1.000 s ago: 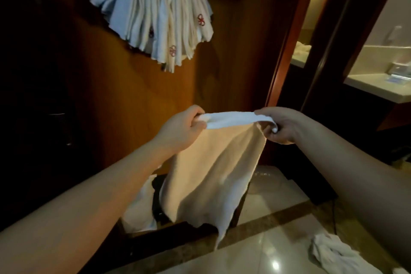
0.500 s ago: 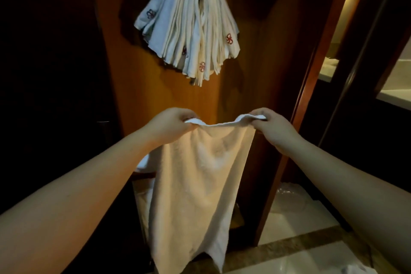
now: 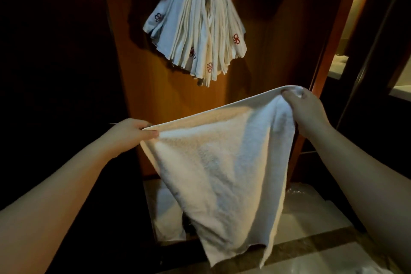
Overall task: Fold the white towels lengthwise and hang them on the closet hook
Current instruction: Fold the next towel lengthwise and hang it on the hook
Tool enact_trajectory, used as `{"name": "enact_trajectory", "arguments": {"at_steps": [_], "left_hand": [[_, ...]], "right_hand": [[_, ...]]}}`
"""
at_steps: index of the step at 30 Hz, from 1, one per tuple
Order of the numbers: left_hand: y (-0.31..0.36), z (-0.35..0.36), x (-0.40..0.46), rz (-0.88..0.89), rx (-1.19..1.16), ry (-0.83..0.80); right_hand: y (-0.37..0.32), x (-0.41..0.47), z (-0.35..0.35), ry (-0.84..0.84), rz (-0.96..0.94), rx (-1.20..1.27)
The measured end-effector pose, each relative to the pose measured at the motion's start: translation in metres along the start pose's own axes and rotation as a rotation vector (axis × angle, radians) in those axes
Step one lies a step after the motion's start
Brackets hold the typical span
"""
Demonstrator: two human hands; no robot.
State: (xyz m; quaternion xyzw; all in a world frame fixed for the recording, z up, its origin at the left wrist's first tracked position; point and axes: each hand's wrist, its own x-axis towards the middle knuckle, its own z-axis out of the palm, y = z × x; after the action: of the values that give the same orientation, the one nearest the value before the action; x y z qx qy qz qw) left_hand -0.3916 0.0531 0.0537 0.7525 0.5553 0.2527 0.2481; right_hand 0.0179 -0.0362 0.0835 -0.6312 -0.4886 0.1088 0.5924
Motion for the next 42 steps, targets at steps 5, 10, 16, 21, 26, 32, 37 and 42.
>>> {"name": "enact_trajectory", "arguments": {"at_steps": [5, 10, 16, 21, 26, 32, 37, 42], "left_hand": [[-0.020, 0.013, -0.001, -0.108, -0.743, -0.010], [-0.026, 0.036, 0.000, -0.228, -1.137, -0.005], [-0.009, 0.070, -0.012, -0.464, -1.255, 0.026], [0.017, 0.104, -0.043, -0.471, -1.251, 0.059], [0.039, 0.139, -0.072, -0.400, -1.209, 0.072], [0.060, 0.159, -0.104, -0.322, -1.103, -0.023], [0.063, 0.163, -0.117, -0.196, -0.951, -0.042], [0.059, 0.158, -0.123, -0.091, -1.133, -0.183]], "right_hand": [[0.011, 0.005, -0.009, -0.183, 0.226, 0.362], [0.030, 0.005, -0.013, -0.356, 0.530, 0.508], [0.051, -0.024, 0.010, -0.226, 0.812, 0.683], [0.043, -0.085, 0.052, -0.058, 0.833, 0.897], [0.026, -0.158, 0.102, -0.014, 0.690, 0.643], [0.000, -0.207, 0.131, -0.106, 0.381, 0.336], [-0.010, -0.217, 0.130, -0.240, 0.270, 0.228], [-0.003, -0.218, 0.121, -0.427, 0.195, 0.354]]}}
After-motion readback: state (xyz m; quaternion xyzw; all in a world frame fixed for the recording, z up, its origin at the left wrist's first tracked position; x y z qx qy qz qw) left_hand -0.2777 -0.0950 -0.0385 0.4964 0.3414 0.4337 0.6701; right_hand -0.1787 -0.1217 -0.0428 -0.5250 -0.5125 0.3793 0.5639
